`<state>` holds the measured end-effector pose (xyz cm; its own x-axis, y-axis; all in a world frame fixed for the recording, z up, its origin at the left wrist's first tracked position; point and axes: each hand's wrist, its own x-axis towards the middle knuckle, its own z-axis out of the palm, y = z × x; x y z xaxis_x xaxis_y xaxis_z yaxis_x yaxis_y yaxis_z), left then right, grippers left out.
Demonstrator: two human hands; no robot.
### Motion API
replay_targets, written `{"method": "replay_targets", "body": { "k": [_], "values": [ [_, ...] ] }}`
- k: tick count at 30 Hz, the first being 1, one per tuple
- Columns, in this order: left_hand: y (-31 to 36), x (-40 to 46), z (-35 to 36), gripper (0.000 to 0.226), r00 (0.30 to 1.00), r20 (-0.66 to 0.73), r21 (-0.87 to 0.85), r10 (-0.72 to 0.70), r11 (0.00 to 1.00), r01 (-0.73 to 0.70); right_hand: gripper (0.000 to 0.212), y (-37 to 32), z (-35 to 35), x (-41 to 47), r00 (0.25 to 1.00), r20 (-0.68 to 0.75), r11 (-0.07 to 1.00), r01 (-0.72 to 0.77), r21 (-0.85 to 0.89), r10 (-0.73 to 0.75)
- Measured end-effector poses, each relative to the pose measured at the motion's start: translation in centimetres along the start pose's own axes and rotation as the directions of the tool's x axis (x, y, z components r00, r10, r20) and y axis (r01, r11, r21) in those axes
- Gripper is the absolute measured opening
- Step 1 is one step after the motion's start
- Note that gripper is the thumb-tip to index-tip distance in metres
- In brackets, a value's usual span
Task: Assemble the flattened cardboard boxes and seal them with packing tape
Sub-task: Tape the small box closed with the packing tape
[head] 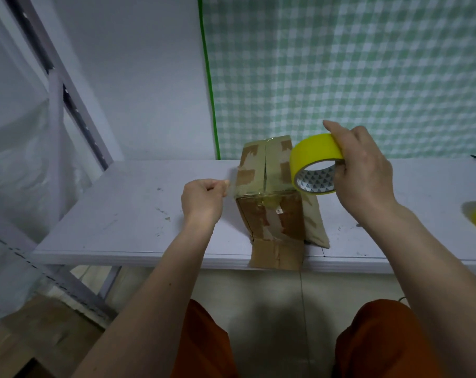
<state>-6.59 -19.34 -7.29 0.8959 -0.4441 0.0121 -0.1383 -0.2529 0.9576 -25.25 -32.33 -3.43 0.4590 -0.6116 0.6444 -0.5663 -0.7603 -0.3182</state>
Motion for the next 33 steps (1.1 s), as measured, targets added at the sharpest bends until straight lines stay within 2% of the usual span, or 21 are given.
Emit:
{"method": "replay_targets", "body": {
  "k": [4, 10, 14, 17, 19, 22, 23, 25, 27, 29, 30, 32, 33],
  "values": [
    [-0.6, 0.4, 0.2, 0.027, 0.999, 0.006, 0.023, -0.044, 0.999, 0.044, 0.073, -0.1, 1.0, 0.5, 0.999, 0.026, 0.997, 0.038, -0.068, -0.037],
    [-1.5, 0.5, 1.4, 0.031, 0.997, 0.047, 0.048, -0.063, 0.997, 0.061, 0.068, 0.8, 1.6, 0.3, 0.999, 0.051, 0.993, -0.005, -0.116, 0.011],
    [-2.0, 0.0, 2.1, 0.037, 0.996, 0.085, 0.097, -0.026, 0.995, 0.017, 0.066, 1.8, 1.7, -0.1, 0.996, 0.066, 0.990, -0.049, -0.130, 0.058],
    [-2.3, -0.3, 2.7, 0.042, 0.994, 0.100, 0.220, 0.034, 0.974, -0.056, 0.066, 2.3, 1.7, -0.6, 0.995, 0.058, 0.990, -0.068, -0.123, 0.076],
    [-2.1, -0.2, 2.9, 0.044, 0.987, 0.152, 0.351, 0.056, 0.930, -0.106, 0.066, 2.5, 1.8, -0.8, 0.995, 0.059, 0.990, -0.070, -0.122, 0.078],
    [-1.2, 0.0, 2.7, 0.025, 0.977, 0.202, 0.672, 0.073, 0.715, -0.192, 0.064, 2.9, 1.7, -0.9, 0.996, 0.055, 0.991, -0.069, -0.113, 0.075],
    [-1.0, -0.3, 2.6, 0.026, 0.973, 0.196, 0.713, 0.119, 0.665, -0.225, 0.064, 2.9, 1.6, -0.9, 0.995, 0.059, 0.991, -0.069, -0.112, 0.076],
    [-0.8, -1.4, 2.5, 0.057, 0.923, 0.197, 0.619, 0.329, 0.689, -0.378, 0.064, 3.1, 1.6, -0.9, 0.995, 0.067, 0.993, -0.067, -0.101, 0.074],
    [-0.3, -2.5, 2.7, 0.072, 0.778, 0.333, 0.465, 0.533, 0.624, -0.627, 0.065, 3.1, 1.6, -1.0, 0.996, 0.060, 0.996, -0.059, -0.073, 0.063],
    [-0.4, -3.4, 3.4, 0.073, 0.658, 0.570, 0.414, 0.492, 0.520, -0.747, 0.066, 3.3, 1.8, -1.1, 0.994, 0.071, 0.995, -0.087, 0.039, 0.084],
    [-1.0, -3.5, 3.7, 0.074, 0.624, 0.643, 0.435, 0.445, 0.458, -0.775, 0.068, 3.5, 1.8, -1.3, 0.989, 0.085, 0.979, -0.135, 0.154, 0.123],
    [-2.1, -3.5, 4.0, 0.078, 0.602, 0.679, 0.474, 0.420, 0.375, -0.797, 0.070, 4.0, 1.6, -1.7, 0.974, 0.107, 0.902, -0.225, 0.367, 0.199],
    [-2.3, -3.4, 4.1, 0.079, 0.598, 0.680, 0.475, 0.425, 0.366, -0.800, 0.070, 4.2, 1.4, -2.0, 0.972, 0.112, 0.883, -0.236, 0.405, 0.209]
  ]
}}
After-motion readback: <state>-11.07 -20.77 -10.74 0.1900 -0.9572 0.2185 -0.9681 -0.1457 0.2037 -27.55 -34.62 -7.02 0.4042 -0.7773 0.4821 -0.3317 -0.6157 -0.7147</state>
